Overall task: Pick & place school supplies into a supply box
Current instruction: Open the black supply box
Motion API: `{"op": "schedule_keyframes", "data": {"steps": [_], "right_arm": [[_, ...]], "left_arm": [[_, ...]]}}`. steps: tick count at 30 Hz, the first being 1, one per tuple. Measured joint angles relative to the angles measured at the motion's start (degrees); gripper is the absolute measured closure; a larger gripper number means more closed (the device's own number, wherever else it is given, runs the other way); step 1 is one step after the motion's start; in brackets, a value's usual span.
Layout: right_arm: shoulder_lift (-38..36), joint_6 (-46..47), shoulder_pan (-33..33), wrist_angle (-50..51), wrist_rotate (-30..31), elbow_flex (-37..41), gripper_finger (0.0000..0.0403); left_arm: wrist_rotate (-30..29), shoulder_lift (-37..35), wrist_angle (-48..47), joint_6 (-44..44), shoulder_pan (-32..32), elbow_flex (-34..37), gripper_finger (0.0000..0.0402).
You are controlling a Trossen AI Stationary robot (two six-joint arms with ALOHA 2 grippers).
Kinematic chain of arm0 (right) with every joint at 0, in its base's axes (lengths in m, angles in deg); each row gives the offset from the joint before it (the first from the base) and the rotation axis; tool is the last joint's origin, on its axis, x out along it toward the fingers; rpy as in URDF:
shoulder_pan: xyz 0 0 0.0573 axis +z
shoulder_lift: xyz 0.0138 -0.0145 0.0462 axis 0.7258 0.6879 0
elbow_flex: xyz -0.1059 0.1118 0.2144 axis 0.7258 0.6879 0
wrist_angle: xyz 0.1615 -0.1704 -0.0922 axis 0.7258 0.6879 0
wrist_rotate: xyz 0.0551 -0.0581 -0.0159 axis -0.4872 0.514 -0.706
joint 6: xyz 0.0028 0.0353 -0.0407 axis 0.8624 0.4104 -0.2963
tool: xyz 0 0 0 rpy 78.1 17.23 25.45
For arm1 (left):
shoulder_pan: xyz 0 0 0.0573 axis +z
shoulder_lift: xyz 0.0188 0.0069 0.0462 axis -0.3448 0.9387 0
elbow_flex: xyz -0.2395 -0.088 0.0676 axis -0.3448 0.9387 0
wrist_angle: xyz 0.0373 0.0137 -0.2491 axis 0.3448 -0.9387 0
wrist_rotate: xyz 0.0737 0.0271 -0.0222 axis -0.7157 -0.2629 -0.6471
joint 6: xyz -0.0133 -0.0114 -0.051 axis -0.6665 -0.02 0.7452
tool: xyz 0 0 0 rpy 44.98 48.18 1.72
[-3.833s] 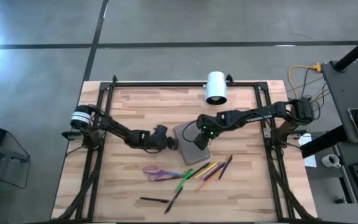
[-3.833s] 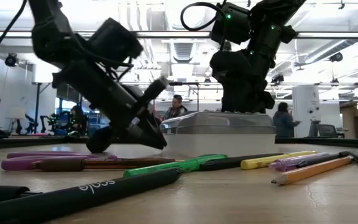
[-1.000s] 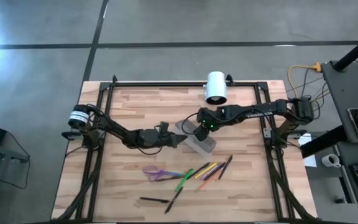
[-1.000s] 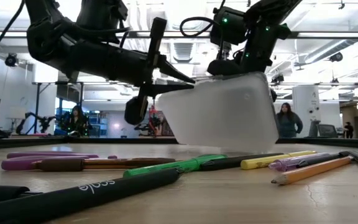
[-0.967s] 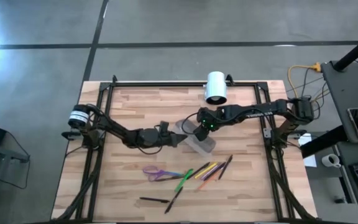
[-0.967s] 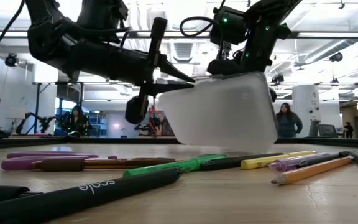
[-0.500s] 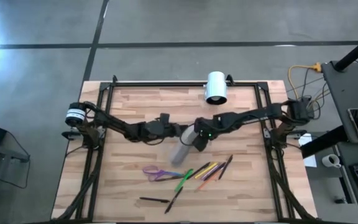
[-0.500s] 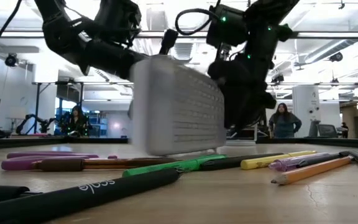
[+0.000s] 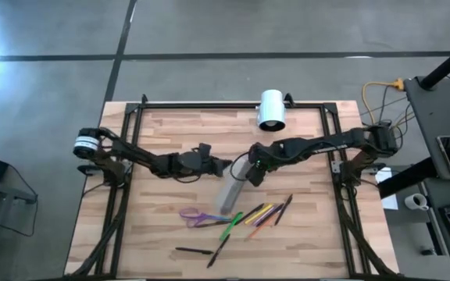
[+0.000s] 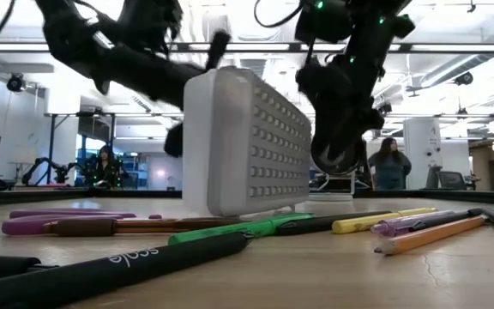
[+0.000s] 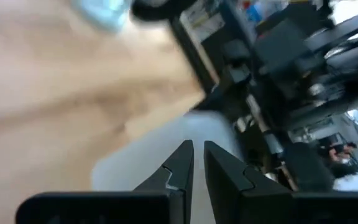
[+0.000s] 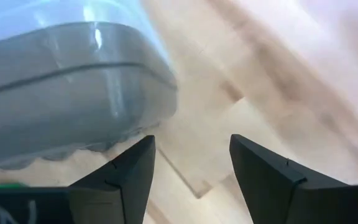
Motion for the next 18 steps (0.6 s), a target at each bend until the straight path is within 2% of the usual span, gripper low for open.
{"op": "schedule_keyframes", "data": {"steps": [2,7,14,18], "right_arm": [[-1.6,-0.5,0.0,0.3,0.9,0.0,0.0202],[-2.7,-0.8,-0.1,0.5,1.2,0.0,0.0202],[-2.7,-0.8,-0.1,1.3,1.4,0.0,0.0202],[-5.2,-0.8,-0.1,4.1,3.4,0.0,0.0202]], "left_arm": [[-1.5,-3.5,-2.7,-2.4,0.1,0.8,0.0378],[-1.1,-10.1,-10.4,-8.7,0.0,0.8,0.0378],[0.4,-11.3,-10.7,-11.4,-0.7,0.1,0.0379],[0.5,-11.2,-10.6,-11.4,-0.8,-0.5,0.0379]]}}
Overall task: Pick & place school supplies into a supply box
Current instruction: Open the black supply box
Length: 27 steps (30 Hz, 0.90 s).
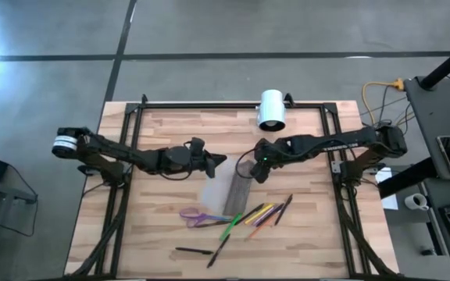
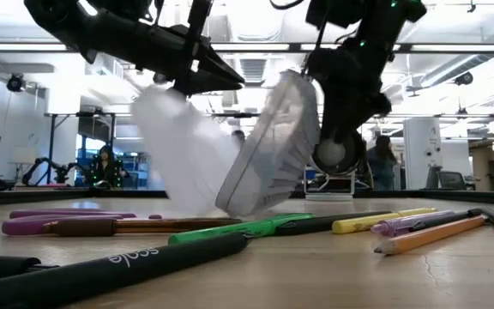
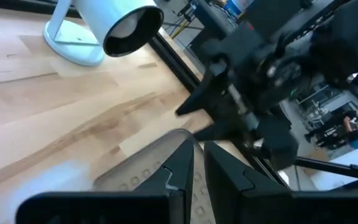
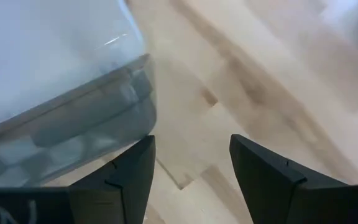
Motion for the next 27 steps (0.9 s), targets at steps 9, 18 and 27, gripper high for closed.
{"op": "schedule_keyframes", "data": {"steps": [9,18,27], "right_arm": [[-9.1,1.4,0.0,5.6,7.4,0.0,0.0202],[-8.4,2.0,0.0,5.5,0.3,0.3,0.0202],[-0.1,1.5,0.0,-7.2,-12.9,0.0,0.0202]], "left_arm": [[0.0,-0.2,-5.3,0.1,0.0,0.1,0.0379],[5.8,-3.8,-17.1,0.3,0.0,0.1,0.0379],[12.0,-2.0,-32.1,3.0,0.2,0.2,0.0379]]}}
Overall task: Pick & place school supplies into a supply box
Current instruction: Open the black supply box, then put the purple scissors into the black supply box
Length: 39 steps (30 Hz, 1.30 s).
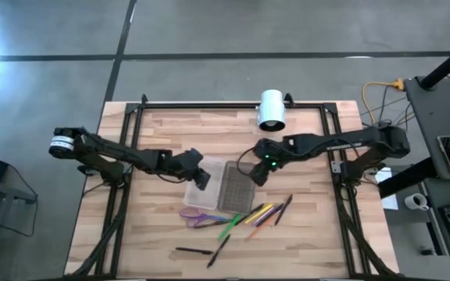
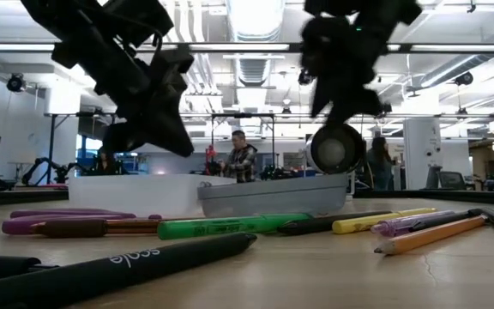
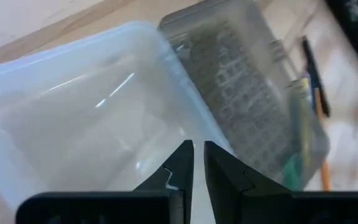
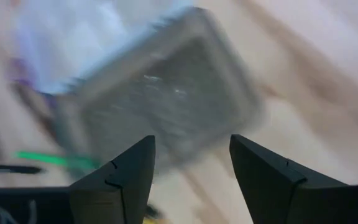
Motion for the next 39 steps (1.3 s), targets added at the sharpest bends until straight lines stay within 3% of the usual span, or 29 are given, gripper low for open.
{"op": "schedule_keyframes", "data": {"steps": [3,7,16,21,29,39], "right_arm": [[5.0,0.2,0.0,-4.7,-1.5,-1.2,0.0202],[13.2,-0.6,-0.6,-3.6,-2.4,-4.8,0.0202],[27.4,-9.7,-4.7,4.4,1.6,-15.8,0.0202],[33.0,-15.8,-7.5,10.1,7.8,-23.4,0.0202],[33.4,-20.3,-10.4,9.9,8.3,-33.7,0.0202],[24.4,-29.6,-6.0,11.4,7.7,-29.5,0.0202]], "left_arm": [[-0.3,0.0,-0.4,0.2,0.8,0.0,0.0379],[-2.7,-2.0,-0.2,0.5,0.7,-0.5,0.0379],[-6.9,-10.5,0.1,0.5,0.6,-1.1,0.0379],[-8.0,-14.1,-0.3,0.5,0.6,-0.4,0.0379],[-8.0,-14.7,-4.9,0.3,0.2,0.8,0.0379],[-7.6,-15.1,-8.0,-6.1,-3.1,1.2,0.0379]]}}
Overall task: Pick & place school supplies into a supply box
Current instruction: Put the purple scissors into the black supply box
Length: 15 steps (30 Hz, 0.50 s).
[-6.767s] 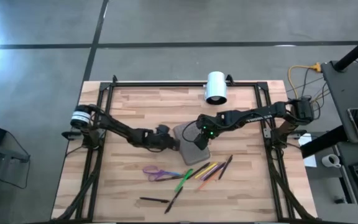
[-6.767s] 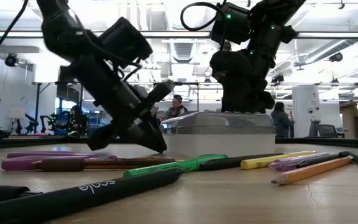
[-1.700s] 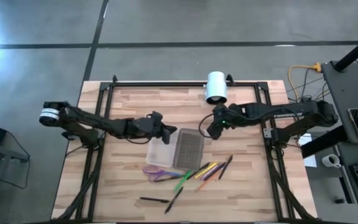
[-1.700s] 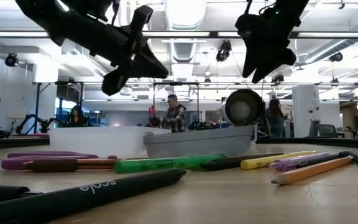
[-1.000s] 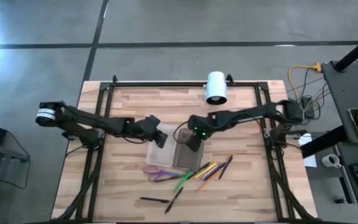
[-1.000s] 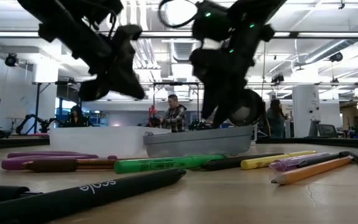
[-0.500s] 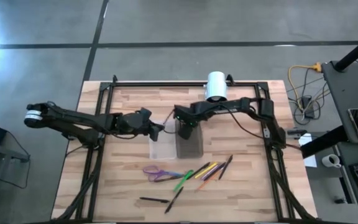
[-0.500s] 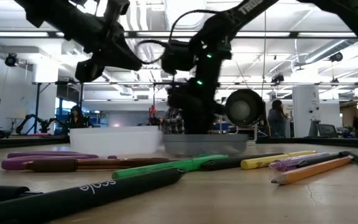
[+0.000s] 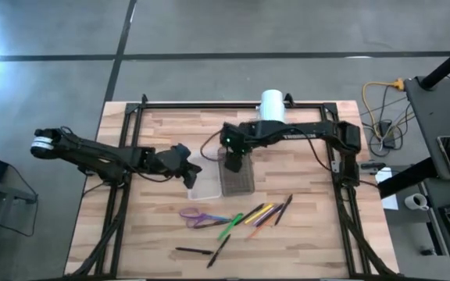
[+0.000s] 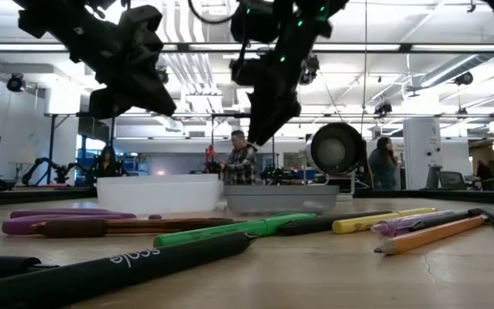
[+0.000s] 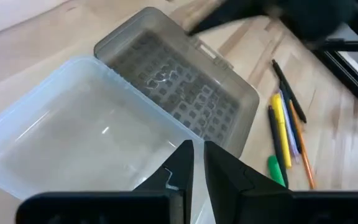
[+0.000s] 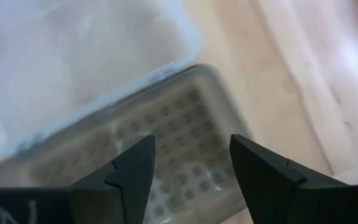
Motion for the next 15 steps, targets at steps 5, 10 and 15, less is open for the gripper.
{"op": "schedule_keyframes", "data": {"steps": [5,10,15], "right_arm": [[-3.3,-2.6,4.6,-0.3,-0.4,2.5,0.0202],[-2.8,0.4,8.6,-1.6,-1.8,2.9,0.0202],[-1.8,1.3,13.5,-5.3,-2.2,2.9,0.0202]], "left_arm": [[-0.1,0.0,-3.2,-0.2,-0.3,0.3,0.0379],[-0.1,-0.4,-3.0,-0.9,-3.0,0.3,0.0379],[-5.5,-2.4,-2.9,6.4,-10.9,0.3,0.0379]]}}
